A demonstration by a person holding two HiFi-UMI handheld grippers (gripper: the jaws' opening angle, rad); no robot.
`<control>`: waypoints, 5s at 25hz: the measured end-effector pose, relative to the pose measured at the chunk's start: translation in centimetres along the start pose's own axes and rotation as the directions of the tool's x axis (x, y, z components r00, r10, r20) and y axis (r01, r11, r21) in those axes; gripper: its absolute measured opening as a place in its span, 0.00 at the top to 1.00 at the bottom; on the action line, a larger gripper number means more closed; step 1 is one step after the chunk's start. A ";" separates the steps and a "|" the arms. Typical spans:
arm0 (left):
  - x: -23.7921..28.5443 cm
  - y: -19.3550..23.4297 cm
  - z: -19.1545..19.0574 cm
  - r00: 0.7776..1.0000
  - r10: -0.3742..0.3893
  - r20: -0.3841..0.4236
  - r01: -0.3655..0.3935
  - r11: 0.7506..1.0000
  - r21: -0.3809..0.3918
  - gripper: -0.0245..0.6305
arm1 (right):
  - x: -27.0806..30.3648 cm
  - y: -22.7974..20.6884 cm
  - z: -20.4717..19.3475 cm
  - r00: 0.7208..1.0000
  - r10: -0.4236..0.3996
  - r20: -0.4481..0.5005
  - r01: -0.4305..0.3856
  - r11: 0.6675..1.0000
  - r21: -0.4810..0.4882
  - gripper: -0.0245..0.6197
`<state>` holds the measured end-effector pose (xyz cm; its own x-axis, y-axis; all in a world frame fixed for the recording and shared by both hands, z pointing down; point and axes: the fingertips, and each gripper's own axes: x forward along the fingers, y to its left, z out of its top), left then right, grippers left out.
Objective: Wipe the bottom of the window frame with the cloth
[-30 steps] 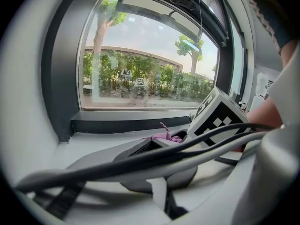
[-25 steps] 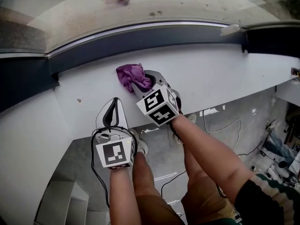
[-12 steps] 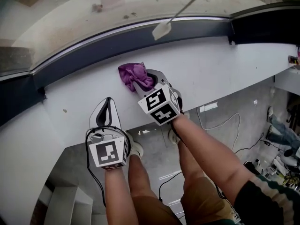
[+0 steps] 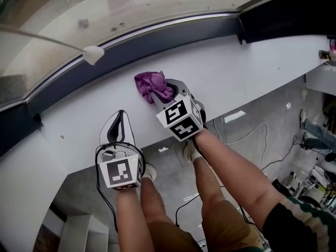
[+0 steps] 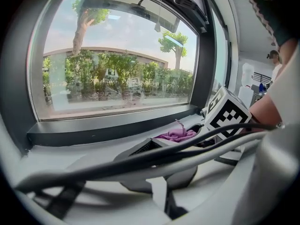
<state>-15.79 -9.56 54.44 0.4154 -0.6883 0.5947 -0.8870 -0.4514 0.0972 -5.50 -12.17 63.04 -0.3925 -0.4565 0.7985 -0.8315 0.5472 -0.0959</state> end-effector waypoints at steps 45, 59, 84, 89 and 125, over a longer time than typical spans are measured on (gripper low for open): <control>15.8 -24.4 4.9 0.973 -0.221 -0.065 0.227 0.969 0.099 0.96 | -9.6 -23.2 -10.5 0.987 -0.158 0.016 0.152 0.971 0.184 0.71; 17.9 -29.3 5.7 0.960 -0.274 -0.052 0.278 0.955 0.104 0.96 | -12.2 -28.3 -13.3 0.974 -0.225 -0.015 0.224 0.956 0.189 0.71; 15.3 -29.8 4.0 0.961 -0.270 -0.059 0.275 0.955 0.108 0.96 | -15.4 -25.6 -17.8 0.968 -0.248 -0.026 0.247 0.942 0.226 0.72; 14.4 -29.4 3.9 0.962 -0.268 -0.049 0.271 0.957 0.107 0.96 | -15.9 -24.8 -18.4 0.969 -0.244 -0.033 0.246 0.944 0.219 0.72; 3.1 -10.7 1.2 0.997 -0.058 0.044 0.058 0.998 0.006 0.96 | -8.8 -9.0 -10.5 0.974 -0.209 -0.085 0.213 0.976 0.045 0.72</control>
<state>-4.78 -7.54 54.29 0.4747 -0.6851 0.5525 -0.8603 -0.4939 0.1266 9.58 -5.71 63.10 -0.1758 -0.4995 0.8483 -0.9127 0.4057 0.0497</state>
